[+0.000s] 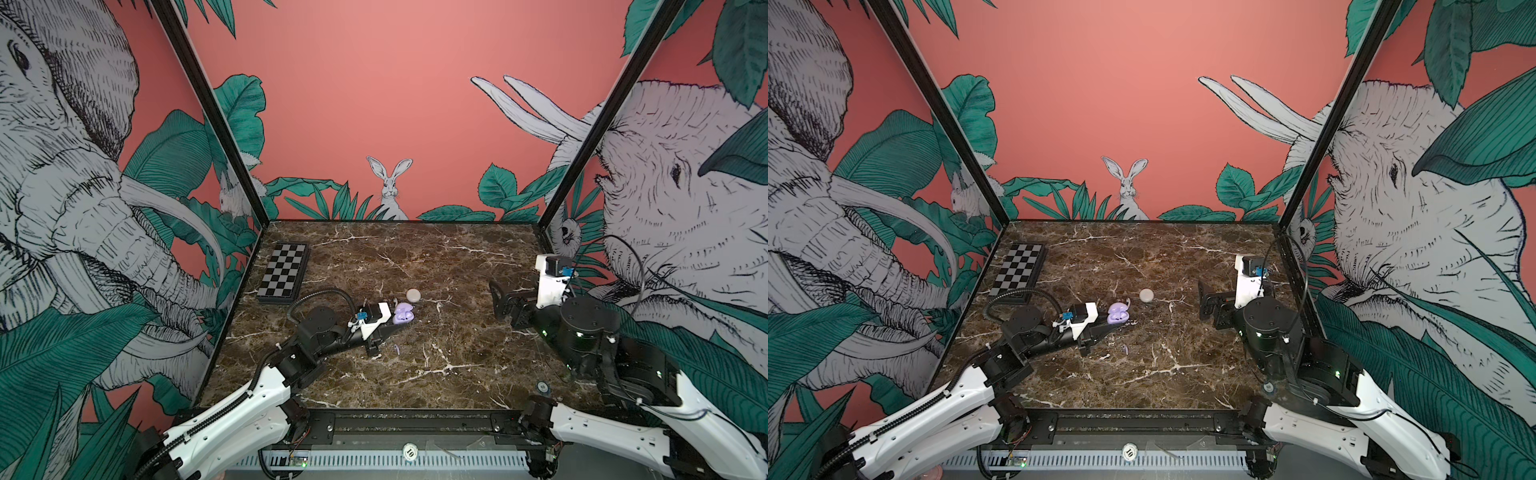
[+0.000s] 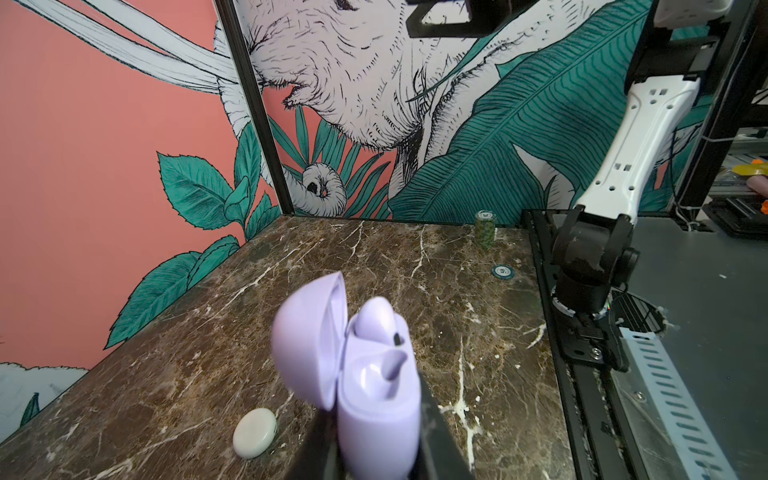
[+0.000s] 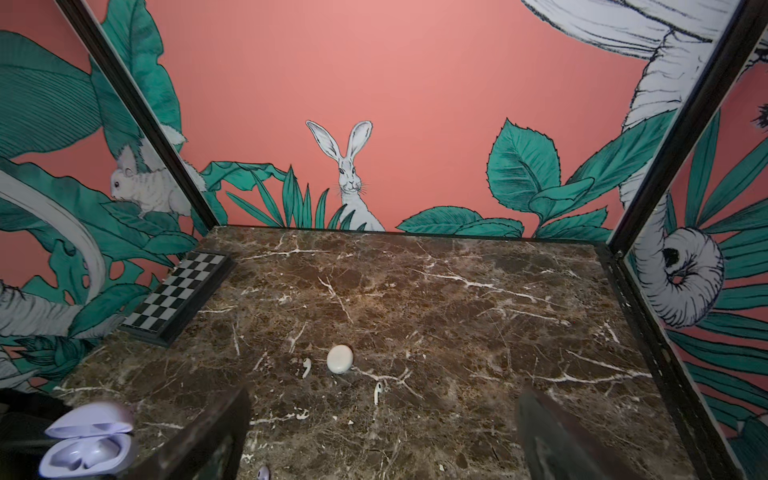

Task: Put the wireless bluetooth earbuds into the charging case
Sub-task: 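Swing the right gripper over the second lavender earbud on the table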

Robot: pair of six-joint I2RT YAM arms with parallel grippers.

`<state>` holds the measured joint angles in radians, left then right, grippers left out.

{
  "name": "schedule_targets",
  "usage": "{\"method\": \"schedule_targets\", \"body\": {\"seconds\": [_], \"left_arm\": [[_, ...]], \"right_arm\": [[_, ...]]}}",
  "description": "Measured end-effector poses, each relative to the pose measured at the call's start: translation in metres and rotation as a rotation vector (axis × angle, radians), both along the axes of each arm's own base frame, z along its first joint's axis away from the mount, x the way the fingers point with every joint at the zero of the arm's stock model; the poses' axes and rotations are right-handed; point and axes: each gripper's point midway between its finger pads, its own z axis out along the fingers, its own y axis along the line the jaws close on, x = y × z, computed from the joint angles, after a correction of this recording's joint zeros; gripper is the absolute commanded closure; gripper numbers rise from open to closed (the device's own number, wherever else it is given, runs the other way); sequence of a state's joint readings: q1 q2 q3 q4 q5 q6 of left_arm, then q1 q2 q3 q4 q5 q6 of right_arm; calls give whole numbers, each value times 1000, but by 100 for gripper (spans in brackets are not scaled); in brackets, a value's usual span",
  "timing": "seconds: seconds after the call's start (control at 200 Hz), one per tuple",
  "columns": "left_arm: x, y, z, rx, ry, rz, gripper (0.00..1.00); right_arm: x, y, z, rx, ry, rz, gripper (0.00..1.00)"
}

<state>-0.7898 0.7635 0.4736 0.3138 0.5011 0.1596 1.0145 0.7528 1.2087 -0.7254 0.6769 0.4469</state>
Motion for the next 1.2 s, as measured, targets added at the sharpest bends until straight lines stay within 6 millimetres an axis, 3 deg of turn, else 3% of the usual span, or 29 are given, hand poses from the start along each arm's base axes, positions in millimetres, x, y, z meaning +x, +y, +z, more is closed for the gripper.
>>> {"method": "schedule_targets", "body": {"seconds": [0.245,0.355,0.51,0.785,1.065,1.195], "left_arm": [[-10,12,-9,34,-29,4,100],[-13,20,-6,32,-83,29,100],[-13,28,-9,38,-123,62,100],[-14,28,-17,49,-119,55,100],[-18,29,-11,31,-140,41,100],[-20,31,-4,13,-166,43,100]], "right_arm": [[24,11,-39,-7,165,-23,2],[27,19,-64,-5,244,-6,2],[32,27,-84,21,326,5,2],[44,48,-122,50,484,28,2],[49,56,-142,62,580,51,2],[48,77,-172,50,693,118,2]]}}
